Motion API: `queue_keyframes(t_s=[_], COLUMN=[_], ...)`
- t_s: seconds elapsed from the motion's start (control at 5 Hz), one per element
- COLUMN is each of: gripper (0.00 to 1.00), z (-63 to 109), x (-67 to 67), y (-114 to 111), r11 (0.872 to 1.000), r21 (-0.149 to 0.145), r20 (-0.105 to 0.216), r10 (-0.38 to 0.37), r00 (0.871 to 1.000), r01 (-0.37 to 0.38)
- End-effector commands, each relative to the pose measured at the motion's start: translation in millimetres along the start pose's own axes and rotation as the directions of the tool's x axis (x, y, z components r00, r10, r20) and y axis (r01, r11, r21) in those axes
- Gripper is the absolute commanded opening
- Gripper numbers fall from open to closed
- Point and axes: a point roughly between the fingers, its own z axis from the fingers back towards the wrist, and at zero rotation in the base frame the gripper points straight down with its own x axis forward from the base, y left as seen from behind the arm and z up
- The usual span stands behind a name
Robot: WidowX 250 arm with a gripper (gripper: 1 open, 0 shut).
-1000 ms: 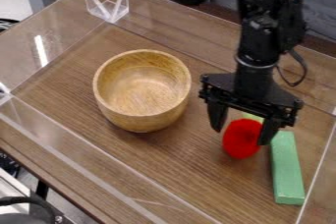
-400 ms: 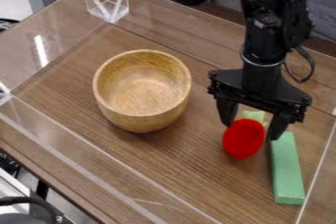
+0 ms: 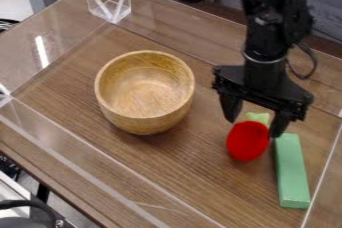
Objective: Move the red fruit to the left
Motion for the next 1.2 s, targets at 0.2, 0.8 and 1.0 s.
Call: queue_keyframes(t_s=[0.2,0.8,1.0], gripper=[1.0,1.0,1.0], z=[7.1,3.7,6.3], x=[4.6,1.8,6.0], y=[-11,-9,-18], r11=[1.0,0.999,0.997], r21=[-0.007,-0.001,-0.004], r20=[0.021,0.04,0.046], r10=[-0.012,-0.041,-0.083], r00=[1.0,0.998,0.996], r01=[0.012,0.041,0.083])
